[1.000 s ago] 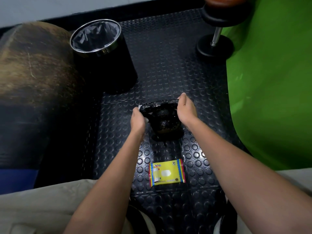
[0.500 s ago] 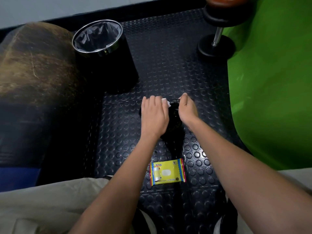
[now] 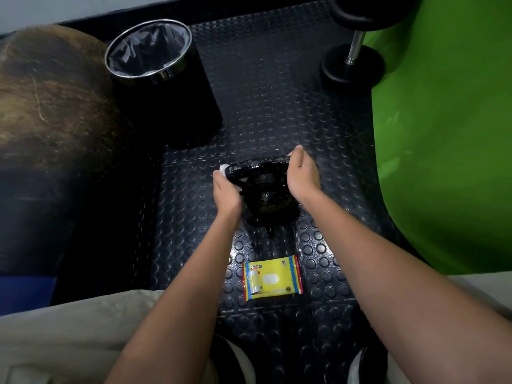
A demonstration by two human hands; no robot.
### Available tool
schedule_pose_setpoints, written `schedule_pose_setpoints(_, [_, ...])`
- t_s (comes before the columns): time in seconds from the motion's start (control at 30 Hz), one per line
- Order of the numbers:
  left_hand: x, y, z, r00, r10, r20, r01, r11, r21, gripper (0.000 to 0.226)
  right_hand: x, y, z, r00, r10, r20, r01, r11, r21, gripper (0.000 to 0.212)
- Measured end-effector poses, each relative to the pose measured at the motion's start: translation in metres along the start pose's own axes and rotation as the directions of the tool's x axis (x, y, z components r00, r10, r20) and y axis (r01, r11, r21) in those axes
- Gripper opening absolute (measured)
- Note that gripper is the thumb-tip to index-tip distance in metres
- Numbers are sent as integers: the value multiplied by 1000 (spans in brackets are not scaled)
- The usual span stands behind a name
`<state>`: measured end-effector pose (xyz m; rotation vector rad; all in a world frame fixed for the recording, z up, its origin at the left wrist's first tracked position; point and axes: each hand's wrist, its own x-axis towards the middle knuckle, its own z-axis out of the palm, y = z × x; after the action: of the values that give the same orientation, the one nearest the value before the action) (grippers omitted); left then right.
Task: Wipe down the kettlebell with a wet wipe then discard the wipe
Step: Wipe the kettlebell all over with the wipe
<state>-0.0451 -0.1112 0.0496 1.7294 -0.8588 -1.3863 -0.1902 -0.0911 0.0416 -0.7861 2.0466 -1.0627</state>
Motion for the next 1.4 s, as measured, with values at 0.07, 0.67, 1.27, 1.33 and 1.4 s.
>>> schedule_pose_setpoints(0.07, [2,12,-4,983,-176,59,177,984,-26,47,0,0,0,1000,1,3,-1,1000,3,63])
schedule_pose_setpoints(0.67, [-18,-6,24,539,752,379,-677,120,726,42,-1,-2,-5,1000,-24,10,24,1000,-18,60])
schedule_pose_setpoints(1.27, [13,-18,1,997,-75,11,76,996,-52,63,-2,-5,-4,999,3,32,-3,1000,-6,62])
schedule_pose_setpoints(1.33, [27,-17,-11,983,-165,78,170,984,-52,50,-2,-6,-3,999,8,32,-8,1000,-8,62])
schedule_pose_setpoints(1.4, [38,-15,-19,983,-140,121,138,990,23,39,-3,-7,-3,1000,10,28,-10,1000,-7,62])
